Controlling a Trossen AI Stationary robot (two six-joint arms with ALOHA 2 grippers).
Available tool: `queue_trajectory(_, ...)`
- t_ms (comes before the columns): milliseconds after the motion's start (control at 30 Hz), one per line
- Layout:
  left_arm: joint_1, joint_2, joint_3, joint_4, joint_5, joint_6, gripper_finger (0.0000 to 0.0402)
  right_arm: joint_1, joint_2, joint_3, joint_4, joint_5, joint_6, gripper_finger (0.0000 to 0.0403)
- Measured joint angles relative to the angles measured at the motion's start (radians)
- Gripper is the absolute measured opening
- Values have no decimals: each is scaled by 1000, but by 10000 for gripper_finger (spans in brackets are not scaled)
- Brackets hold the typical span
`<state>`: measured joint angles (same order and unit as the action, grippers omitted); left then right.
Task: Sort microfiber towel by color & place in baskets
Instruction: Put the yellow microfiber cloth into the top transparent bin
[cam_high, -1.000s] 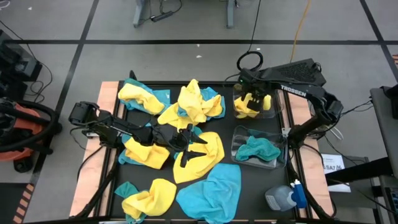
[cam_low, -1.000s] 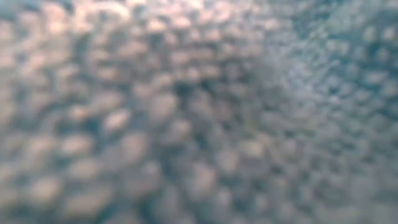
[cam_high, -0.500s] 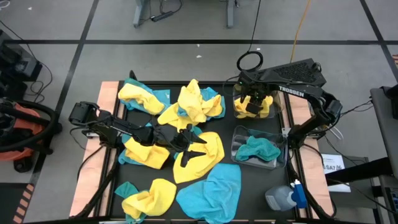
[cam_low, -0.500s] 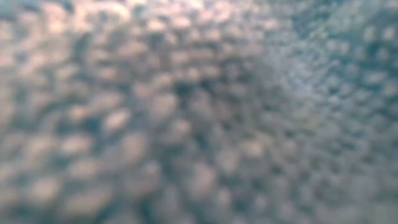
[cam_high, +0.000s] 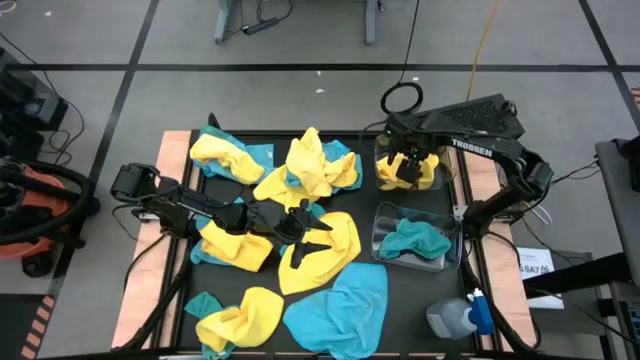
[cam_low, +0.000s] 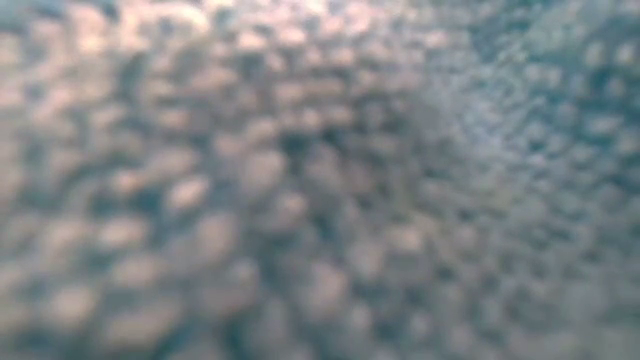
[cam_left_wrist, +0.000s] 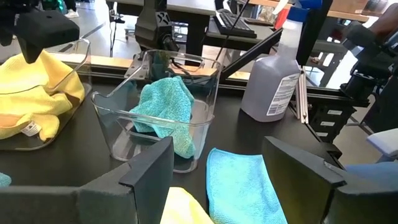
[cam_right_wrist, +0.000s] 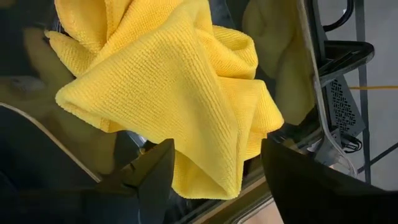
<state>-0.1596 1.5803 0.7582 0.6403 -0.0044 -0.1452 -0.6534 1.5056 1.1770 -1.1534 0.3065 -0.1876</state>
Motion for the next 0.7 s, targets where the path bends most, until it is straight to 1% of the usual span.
queue_trajectory(100,0,0,0,-3,0,-3,251,0,-32,0,0,-12,-3,235)
queue_trajectory(267,0,0,0,-5,0,-5,251,1,-108,0,2,-86,-7,235)
queue_trajectory(467,0,0,0,-24,0,-6,251,1,-223,0,5,-214,-7,235)
queue_trajectory(567,0,0,0,-70,0,-8,251,7,-280,0,5,-297,-13,235)
queue_trajectory(700,0,0,0,-155,0,-55,251,42,-353,1,27,-391,-27,235)
